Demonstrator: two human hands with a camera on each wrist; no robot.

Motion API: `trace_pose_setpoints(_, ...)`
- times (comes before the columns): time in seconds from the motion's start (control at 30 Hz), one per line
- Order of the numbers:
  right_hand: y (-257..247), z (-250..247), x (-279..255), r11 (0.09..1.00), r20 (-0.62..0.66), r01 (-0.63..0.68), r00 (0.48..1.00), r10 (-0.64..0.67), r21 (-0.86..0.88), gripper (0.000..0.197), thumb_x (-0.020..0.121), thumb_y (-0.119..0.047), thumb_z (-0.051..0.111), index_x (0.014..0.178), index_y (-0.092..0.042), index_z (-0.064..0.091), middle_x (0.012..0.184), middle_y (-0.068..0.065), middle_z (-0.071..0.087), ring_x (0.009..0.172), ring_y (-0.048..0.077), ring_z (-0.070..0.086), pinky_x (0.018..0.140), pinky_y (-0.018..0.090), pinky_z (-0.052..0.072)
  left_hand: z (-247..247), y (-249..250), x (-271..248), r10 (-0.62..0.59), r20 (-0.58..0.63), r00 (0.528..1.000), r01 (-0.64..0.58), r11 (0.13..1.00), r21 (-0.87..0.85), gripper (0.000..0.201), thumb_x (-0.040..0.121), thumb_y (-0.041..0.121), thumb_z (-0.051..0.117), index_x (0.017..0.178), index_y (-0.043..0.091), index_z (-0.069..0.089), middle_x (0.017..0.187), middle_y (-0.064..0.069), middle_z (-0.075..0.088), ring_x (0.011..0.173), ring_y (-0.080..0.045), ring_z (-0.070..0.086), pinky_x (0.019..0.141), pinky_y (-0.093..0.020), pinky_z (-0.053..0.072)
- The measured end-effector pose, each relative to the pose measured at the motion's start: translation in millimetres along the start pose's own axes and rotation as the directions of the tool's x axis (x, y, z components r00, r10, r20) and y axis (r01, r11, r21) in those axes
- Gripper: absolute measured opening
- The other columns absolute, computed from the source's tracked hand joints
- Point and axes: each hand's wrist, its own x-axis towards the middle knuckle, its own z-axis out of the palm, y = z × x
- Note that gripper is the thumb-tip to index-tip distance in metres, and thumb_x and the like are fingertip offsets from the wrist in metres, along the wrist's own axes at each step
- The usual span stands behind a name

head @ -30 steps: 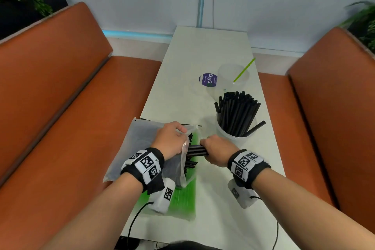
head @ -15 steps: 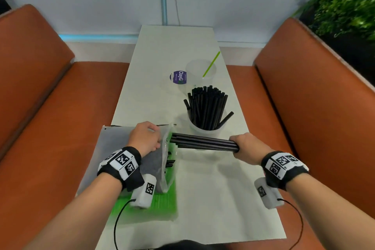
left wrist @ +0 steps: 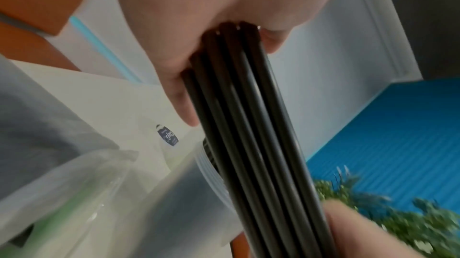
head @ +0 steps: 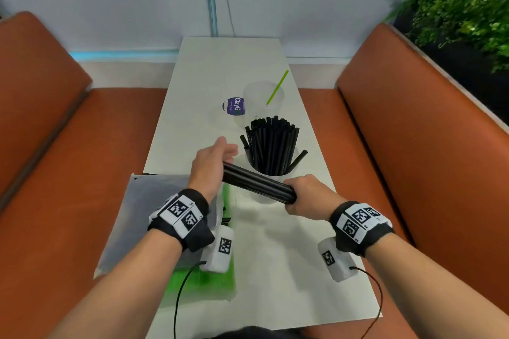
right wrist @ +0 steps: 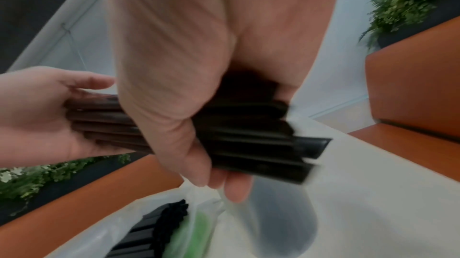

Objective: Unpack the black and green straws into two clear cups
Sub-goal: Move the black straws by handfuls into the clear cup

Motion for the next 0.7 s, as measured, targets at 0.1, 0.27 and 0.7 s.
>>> trace_pose_setpoints(0.1,-17.0,0.6,8.3,0.996,-0.027,0.073,0.997,-0.071,0.053,0.011,0.073,-0.016,0.066,0.079,-0.022,0.059,0.068,-0.007,0.060,0.059,0.005,0.054,0.052,0.015,0.037,12.1,-1.5,-6.8,0.022,0.130,0.991,-0.043,0.987,0.156,0.053,0.097,0.046,0.034,0.090,0.019,0.079,0.095,0.003,0.077,0.099,-0.018,0.069,0.105,-0.043,0.044)
trace_pose_setpoints(0.27,-25.4,-6.8,14.2,0.948,-0.100,0.028,0.995,0.004,0.317,0.014,0.073,-0.017,0.074,0.081,-0.017,0.063,0.072,0.001,0.064,0.062,0.010,0.059,0.055,0.017,0.047,4.4,10.2,-7.6,0.103,0.146,0.984,-0.078,0.983,-0.167,0.052,0.103,0.053,0.024,0.122,0.027,0.064,0.125,-0.005,0.066,0.118,-0.021,0.061,0.106,-0.041,0.044)
trace_pose_setpoints(0.7,-78.6,-36.1,17.4,-0.116,-0.227,0.254,0.951,0.211,0.960,0.017,0.083,0.006,0.067,0.098,0.001,0.062,0.089,0.017,0.066,0.082,0.029,0.068,0.090,0.046,0.055,45.0,-19.6,-26.7,0.110,0.341,0.934,-0.204,0.945,0.255,0.036,0.066,0.027,0.068,0.097,0.034,0.052,0.080,0.003,0.064,0.068,-0.016,0.066,0.057,-0.031,0.056)
